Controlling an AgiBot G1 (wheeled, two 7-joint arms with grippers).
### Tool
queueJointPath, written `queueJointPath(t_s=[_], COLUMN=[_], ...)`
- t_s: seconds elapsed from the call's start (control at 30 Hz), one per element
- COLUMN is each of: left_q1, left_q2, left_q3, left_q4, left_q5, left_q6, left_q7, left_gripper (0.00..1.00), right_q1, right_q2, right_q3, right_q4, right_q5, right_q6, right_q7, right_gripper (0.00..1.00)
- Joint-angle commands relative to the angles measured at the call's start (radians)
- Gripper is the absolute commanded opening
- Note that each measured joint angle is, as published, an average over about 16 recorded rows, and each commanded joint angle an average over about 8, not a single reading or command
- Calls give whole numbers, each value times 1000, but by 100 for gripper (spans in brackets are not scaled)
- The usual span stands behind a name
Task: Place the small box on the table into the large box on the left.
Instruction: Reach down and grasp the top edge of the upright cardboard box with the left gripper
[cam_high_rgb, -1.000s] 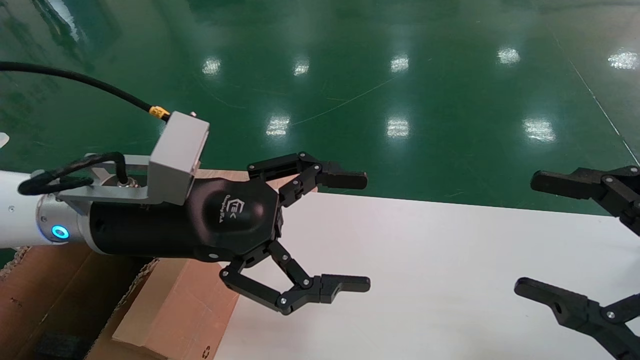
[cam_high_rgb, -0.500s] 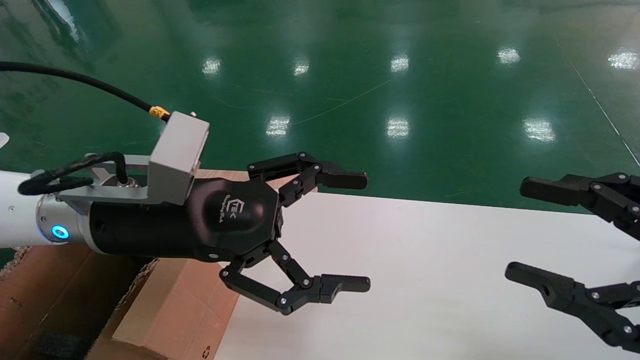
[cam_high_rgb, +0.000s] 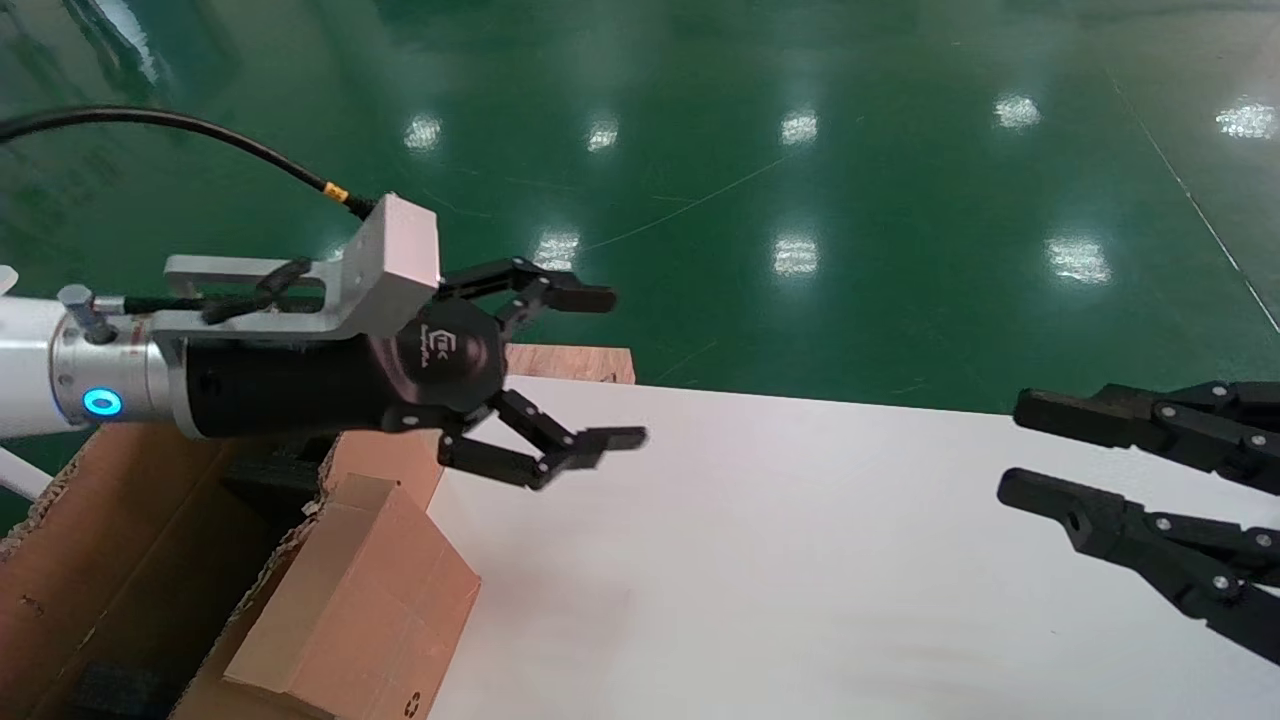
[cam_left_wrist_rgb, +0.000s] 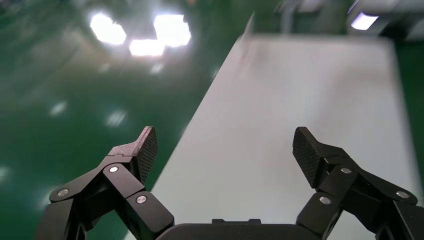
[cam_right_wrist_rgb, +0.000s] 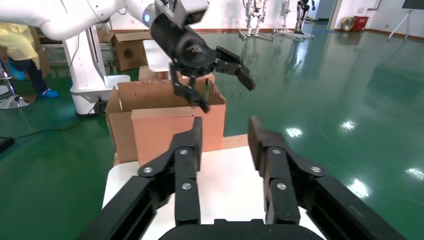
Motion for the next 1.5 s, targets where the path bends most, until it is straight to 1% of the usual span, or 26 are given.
queueJointPath(t_s=[0.03,0.1,0.17,0.43,0.6,0.73,0.9,1.03,1.23,1.5], left_q1=[-28,-56,-73,-91,-174,-268,-353,-402,-451,-458], left_q2=[-23,-34,-39,-38,-22,6,26,27,17,17], left_q3=[15,29,37,50,97,142,203,267,337,350], left_q4=[-12,-16,-18,-4,-11,-15,-13,-12,-12,-3], left_q5=[70,122,151,185,322,422,496,554,599,603], left_q6=[-20,-17,-14,-9,9,69,172,214,225,219], left_q7=[-28,-46,-57,-67,-159,-252,-357,-425,-483,-485], left_gripper=[100,100,100,100,100,100,100,100,100,100], right_q1=[0,0,0,0,0,0,0,0,0,0], right_q2=[0,0,0,0,0,0,0,0,0,0], right_q3=[0,0,0,0,0,0,0,0,0,0], right_q4=[0,0,0,0,0,0,0,0,0,0], right_q5=[0,0,0,0,0,0,0,0,0,0], right_q6=[0,0,0,0,0,0,0,0,1,1], right_q7=[0,0,0,0,0,0,0,0,0,0], right_gripper=[0,0,0,0,0,0,0,0,0,0])
